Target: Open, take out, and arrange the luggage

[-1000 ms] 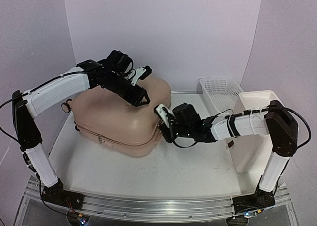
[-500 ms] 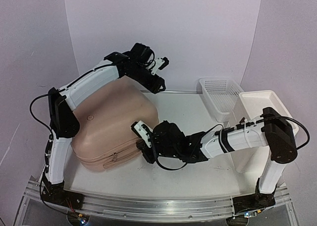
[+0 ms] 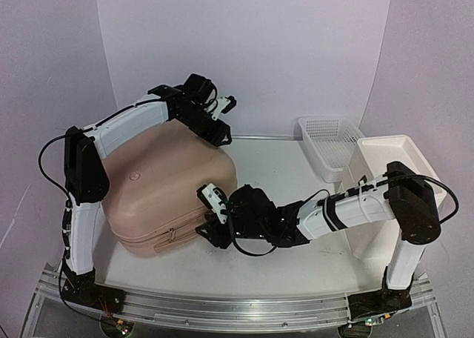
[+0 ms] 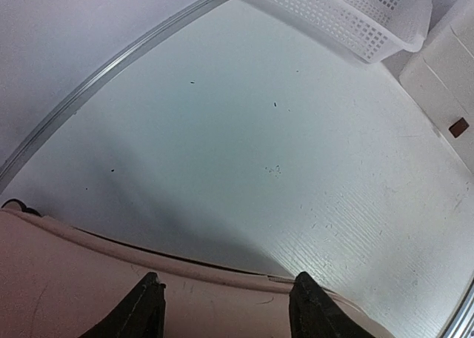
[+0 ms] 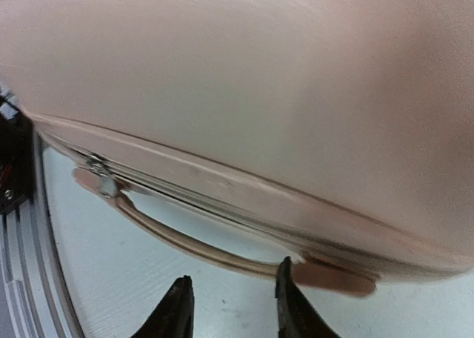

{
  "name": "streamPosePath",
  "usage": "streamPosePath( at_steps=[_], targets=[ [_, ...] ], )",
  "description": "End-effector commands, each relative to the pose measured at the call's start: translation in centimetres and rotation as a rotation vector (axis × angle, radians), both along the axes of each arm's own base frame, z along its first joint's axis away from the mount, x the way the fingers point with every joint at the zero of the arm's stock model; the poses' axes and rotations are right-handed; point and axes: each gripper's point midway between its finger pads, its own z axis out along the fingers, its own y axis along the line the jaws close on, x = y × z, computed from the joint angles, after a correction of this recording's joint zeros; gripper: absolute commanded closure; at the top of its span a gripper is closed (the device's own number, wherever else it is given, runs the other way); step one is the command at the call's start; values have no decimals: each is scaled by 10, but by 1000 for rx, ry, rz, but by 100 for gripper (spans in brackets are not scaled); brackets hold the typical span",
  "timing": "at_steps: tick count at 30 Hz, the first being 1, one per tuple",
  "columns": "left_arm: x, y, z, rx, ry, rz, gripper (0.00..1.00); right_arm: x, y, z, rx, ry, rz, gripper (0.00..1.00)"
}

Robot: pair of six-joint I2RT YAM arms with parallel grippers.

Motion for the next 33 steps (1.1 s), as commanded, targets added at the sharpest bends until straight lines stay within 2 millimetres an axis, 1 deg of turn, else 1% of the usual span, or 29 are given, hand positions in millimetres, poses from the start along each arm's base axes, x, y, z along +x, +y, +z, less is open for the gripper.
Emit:
streamPosePath(
  at_steps=[1, 2, 3, 5, 7, 9, 10, 11, 14, 16, 20, 21, 22, 24, 28, 30, 31, 33],
  targets=[
    [-27, 22, 13, -40, 122, 13, 38, -28, 44, 36, 304, 81, 104, 43],
    [-31, 24, 22, -53, 114, 11, 36, -33, 49, 37, 332, 71, 93, 35],
    [-36, 27, 37, -71, 95, 9, 33, -38, 55, 38, 351, 62, 92, 33],
    [-43, 36, 59, -92, 61, 21, 30, -43, 68, 37, 369, 51, 79, 32],
    [-52, 50, 76, -105, 40, 45, 26, -44, 76, 30, 367, 29, 17, 33],
    [-62, 68, 81, -102, 38, 77, 24, -45, 82, 26, 361, -9, -43, 36],
    [-69, 76, 83, -97, 33, 86, 24, -41, 81, 24, 357, -32, -104, 35],
    [-75, 83, 82, -90, 32, 94, 23, -38, 78, 22, 358, -35, -147, 35],
    [-91, 102, 76, -82, 52, 148, 23, -30, 79, 18, 374, -8, -238, 39],
    [-100, 112, 71, -79, 54, 176, 22, -24, 77, 17, 377, -2, -336, 34],
    [-114, 132, 69, -88, 26, 223, 21, -24, 85, 17, 400, 16, -369, 37],
    [-118, 138, 71, -89, 12, 233, 20, -23, 85, 17, 398, 10, -385, 36],
    [-120, 142, 70, -85, 5, 240, 20, -20, 83, 13, 380, 13, -416, 37],
    [-124, 150, 65, -70, 3, 254, 19, -13, 80, 6, 340, 9, -475, 43],
    [-131, 157, 64, -70, -3, 256, 19, -10, 86, -1, 310, -1, -488, 54],
    [-133, 159, 63, -67, -6, 256, 19, -10, 88, -3, 305, -4, -489, 57],
    [-133, 160, 64, -68, -8, 257, 19, -9, 90, -3, 304, -11, -490, 61],
    [-133, 160, 64, -71, -8, 256, 19, -6, 91, -3, 293, -29, -504, 63]
  ],
)
